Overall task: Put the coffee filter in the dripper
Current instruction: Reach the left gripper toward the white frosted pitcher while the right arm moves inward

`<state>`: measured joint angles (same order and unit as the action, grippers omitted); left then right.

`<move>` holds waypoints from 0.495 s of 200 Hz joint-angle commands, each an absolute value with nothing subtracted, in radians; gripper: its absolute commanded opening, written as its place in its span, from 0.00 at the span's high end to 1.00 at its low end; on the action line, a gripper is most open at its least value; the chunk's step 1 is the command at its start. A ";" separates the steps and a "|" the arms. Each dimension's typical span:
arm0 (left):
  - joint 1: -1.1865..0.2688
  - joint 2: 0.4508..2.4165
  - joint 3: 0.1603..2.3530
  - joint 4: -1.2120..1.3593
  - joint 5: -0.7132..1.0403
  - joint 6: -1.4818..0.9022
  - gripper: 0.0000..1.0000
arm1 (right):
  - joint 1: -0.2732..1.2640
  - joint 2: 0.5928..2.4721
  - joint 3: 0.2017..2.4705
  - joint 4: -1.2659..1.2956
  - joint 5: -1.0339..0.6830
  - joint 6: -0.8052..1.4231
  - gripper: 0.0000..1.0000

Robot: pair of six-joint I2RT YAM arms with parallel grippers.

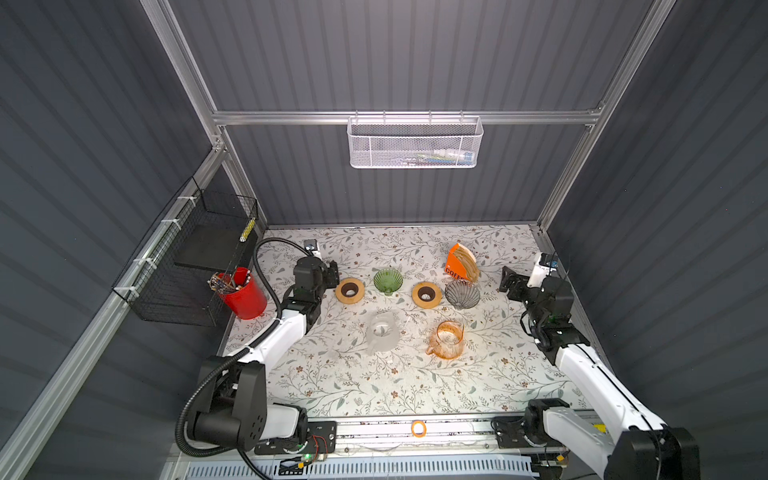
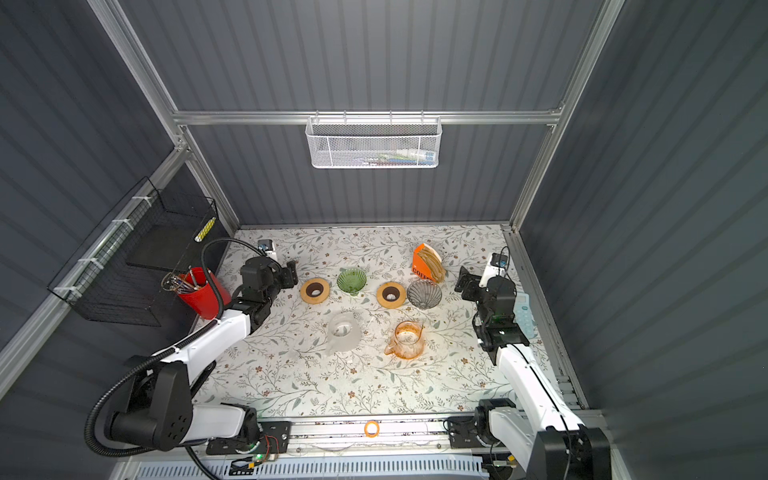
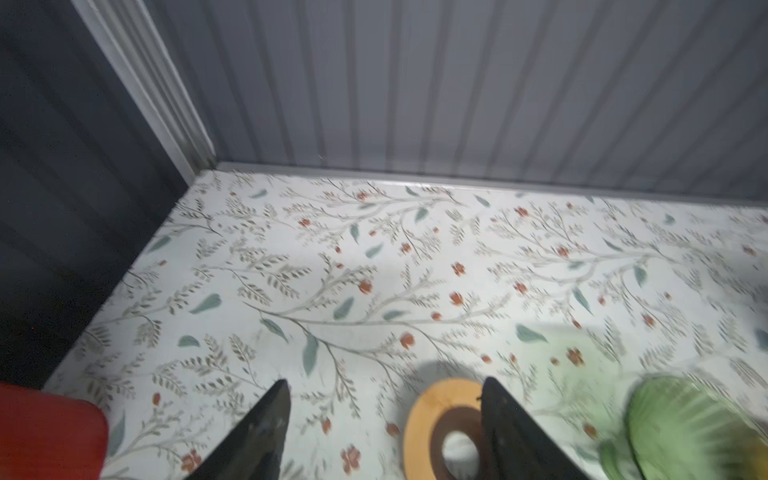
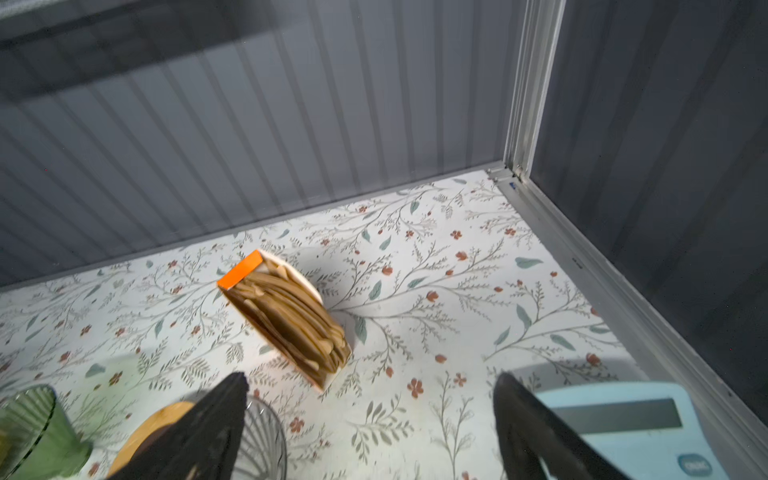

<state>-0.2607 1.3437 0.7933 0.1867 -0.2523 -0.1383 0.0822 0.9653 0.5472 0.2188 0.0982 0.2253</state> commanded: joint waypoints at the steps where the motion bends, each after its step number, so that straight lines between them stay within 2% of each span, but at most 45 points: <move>1: -0.297 1.278 0.829 -0.041 -0.220 -0.206 0.28 | 0.145 0.928 0.585 0.057 0.148 0.243 0.10; 18: -0.309 1.215 0.822 -0.107 -0.185 -0.235 0.28 | 0.187 0.906 0.598 0.020 0.134 0.247 0.15; 58: -0.329 1.081 0.821 -0.303 -0.107 -0.266 0.30 | 0.258 0.888 0.622 -0.042 0.118 0.258 0.17; 73: -0.343 1.043 0.815 -0.371 -0.071 -0.301 0.30 | 0.287 0.887 0.632 -0.068 0.116 0.258 0.23; 99: -0.385 0.987 0.786 -0.465 -0.010 -0.391 0.32 | 0.326 0.878 0.634 -0.107 0.084 0.287 0.27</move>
<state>-0.3515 1.0336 0.7994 -0.3077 -0.0994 -0.2939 0.2962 0.8944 0.6044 -0.0372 0.1081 0.2596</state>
